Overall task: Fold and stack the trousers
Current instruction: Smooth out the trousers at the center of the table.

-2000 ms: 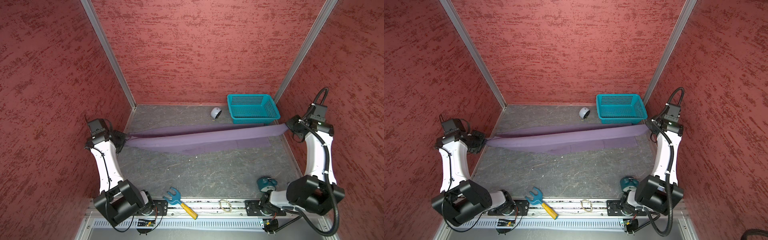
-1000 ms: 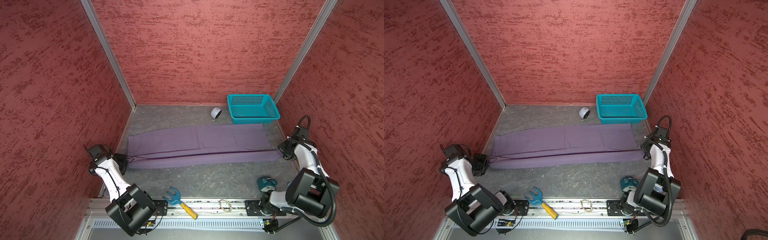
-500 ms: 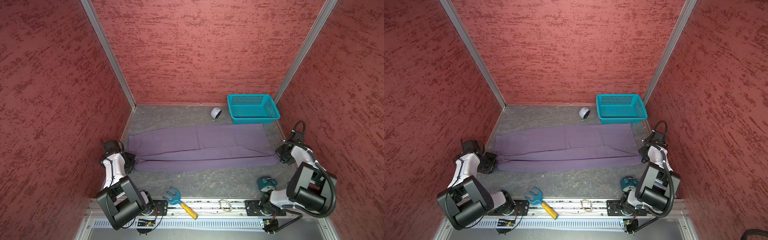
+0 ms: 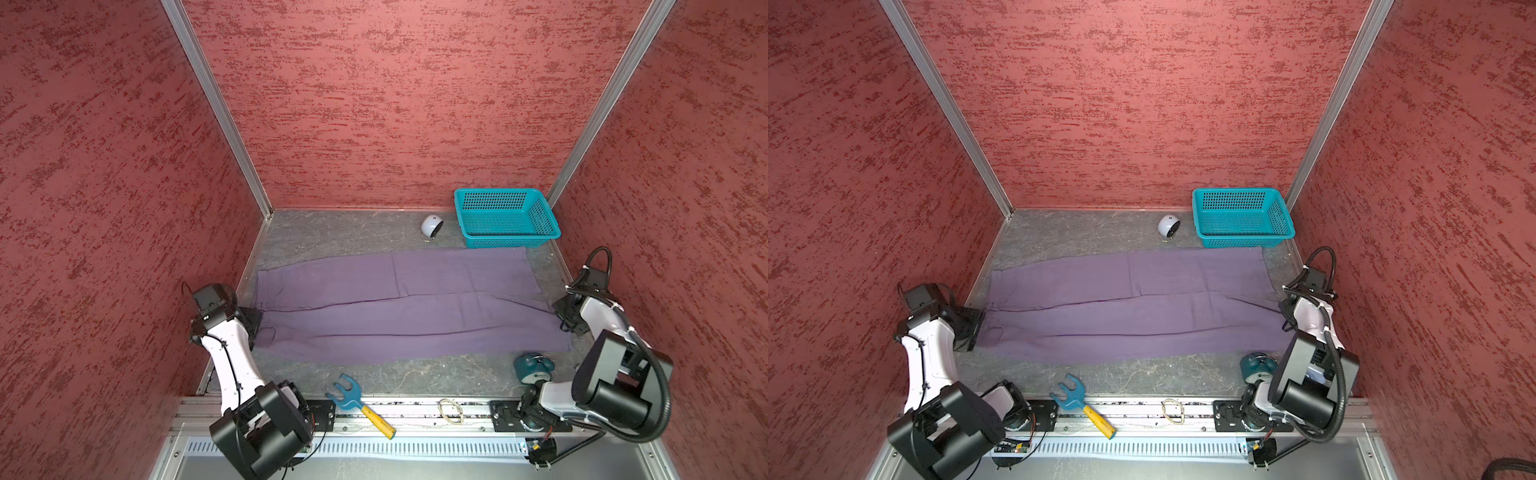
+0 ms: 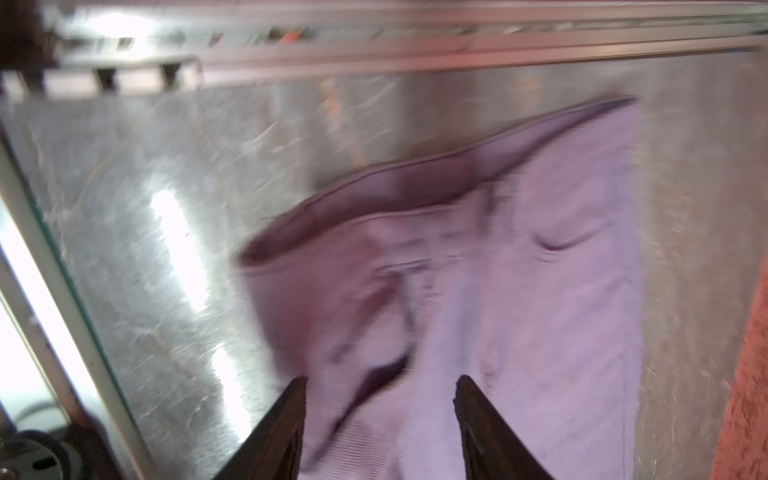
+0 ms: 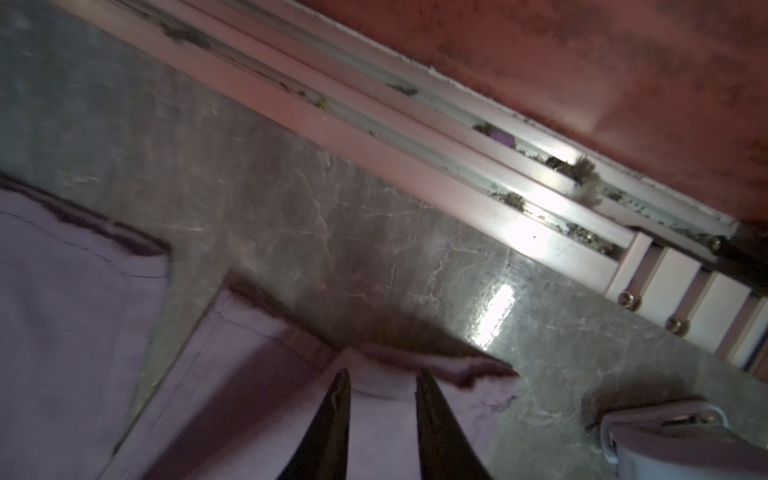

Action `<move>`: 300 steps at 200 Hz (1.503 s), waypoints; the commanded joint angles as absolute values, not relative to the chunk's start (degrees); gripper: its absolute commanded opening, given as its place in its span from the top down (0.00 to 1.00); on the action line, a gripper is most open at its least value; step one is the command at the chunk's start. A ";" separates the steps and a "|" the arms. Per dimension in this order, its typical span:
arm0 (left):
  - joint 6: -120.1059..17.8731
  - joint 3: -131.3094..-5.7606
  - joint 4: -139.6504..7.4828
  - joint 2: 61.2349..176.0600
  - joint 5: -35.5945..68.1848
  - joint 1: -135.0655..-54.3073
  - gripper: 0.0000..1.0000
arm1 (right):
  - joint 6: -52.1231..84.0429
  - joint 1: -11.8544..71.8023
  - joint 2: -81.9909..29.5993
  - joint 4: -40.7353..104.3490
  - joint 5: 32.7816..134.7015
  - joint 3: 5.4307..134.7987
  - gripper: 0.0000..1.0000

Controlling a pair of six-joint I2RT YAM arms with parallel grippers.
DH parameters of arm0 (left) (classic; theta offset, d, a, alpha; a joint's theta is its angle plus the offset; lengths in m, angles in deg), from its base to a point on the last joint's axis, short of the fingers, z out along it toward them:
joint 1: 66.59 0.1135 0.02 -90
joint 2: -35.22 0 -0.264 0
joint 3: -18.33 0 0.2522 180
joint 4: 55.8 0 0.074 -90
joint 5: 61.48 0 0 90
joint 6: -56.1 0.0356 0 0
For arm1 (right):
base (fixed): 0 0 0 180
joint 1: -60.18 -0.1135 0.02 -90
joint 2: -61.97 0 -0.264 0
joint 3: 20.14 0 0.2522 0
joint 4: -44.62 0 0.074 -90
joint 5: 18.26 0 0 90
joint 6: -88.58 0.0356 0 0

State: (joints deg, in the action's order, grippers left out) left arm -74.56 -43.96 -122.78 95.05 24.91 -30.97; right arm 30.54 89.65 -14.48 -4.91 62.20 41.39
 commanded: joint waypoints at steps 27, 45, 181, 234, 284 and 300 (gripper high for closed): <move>-78.42 -57.84 -119.72 104.72 39.49 -51.43 0.24 | 30.75 81.07 -8.71 -5.71 57.61 52.76 0.59; -77.02 -63.16 -118.67 112.61 40.21 -54.87 0.19 | 29.93 74.96 -10.80 -3.93 54.87 54.00 0.59; -73.04 -79.58 -116.47 148.00 35.38 -59.12 0.16 | 28.86 68.55 -38.34 7.65 67.81 56.02 0.76; -71.48 -85.27 -118.19 155.16 35.83 -59.86 0.15 | 29.16 68.51 -43.00 8.33 68.98 57.91 0.68; -69.87 -90.77 -119.70 160.04 34.50 -60.59 0.95 | 31.07 68.53 -45.64 9.82 70.60 58.84 1.00; -69.29 -93.42 -120.51 160.66 34.97 -60.33 1.00 | 31.16 68.56 -45.52 10.07 70.21 59.23 1.00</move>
State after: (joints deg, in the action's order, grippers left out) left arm -70.41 -90.19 -119.61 158.81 34.85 -60.09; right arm 30.13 68.73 -44.70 8.46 69.68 57.87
